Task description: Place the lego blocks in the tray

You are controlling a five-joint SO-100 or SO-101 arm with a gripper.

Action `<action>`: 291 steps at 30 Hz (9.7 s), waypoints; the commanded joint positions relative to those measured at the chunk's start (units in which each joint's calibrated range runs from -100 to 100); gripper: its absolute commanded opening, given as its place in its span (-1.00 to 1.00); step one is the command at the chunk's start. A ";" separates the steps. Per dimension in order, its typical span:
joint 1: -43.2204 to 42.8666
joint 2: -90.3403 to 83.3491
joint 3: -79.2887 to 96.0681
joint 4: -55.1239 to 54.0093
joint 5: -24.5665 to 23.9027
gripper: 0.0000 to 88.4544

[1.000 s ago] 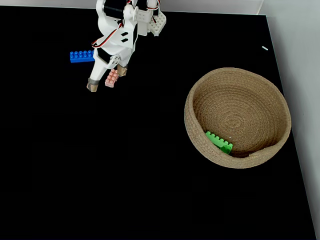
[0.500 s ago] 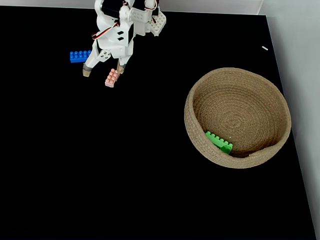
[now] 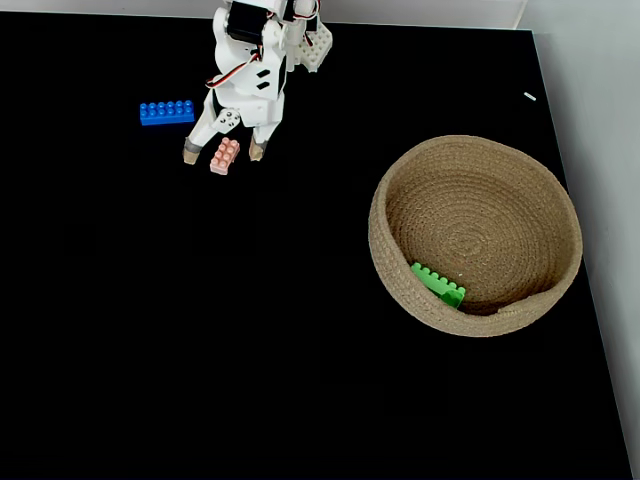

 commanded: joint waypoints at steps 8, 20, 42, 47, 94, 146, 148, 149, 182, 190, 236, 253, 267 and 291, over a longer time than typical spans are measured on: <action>1.64 -4.89 2.28 -2.91 0.54 -0.23; 1.56 -9.70 8.66 -7.66 0.49 -0.76; 0.82 -12.28 14.04 -13.83 0.83 -0.77; 0.90 -13.32 14.59 -15.16 1.22 -0.83; -43.70 9.99 -44.87 -8.83 2.44 -0.63; 39.07 -5.15 -11.13 20.33 62.32 -0.21; 40.47 -4.55 -10.22 18.66 63.05 -0.21; 41.13 -4.29 -9.58 17.58 63.44 -0.21; 24.40 8.44 -29.01 26.49 54.41 -1.00; -10.39 -3.34 -44.78 43.23 32.14 -1.00; -27.87 -30.77 -1.01 -16.99 28.38 -0.99; -12.29 -66.88 35.02 -7.75 36.48 -0.99; -10.72 -68.35 37.30 -2.08 35.12 -1.00; -12.37 -68.35 37.02 -1.66 33.11 -1.00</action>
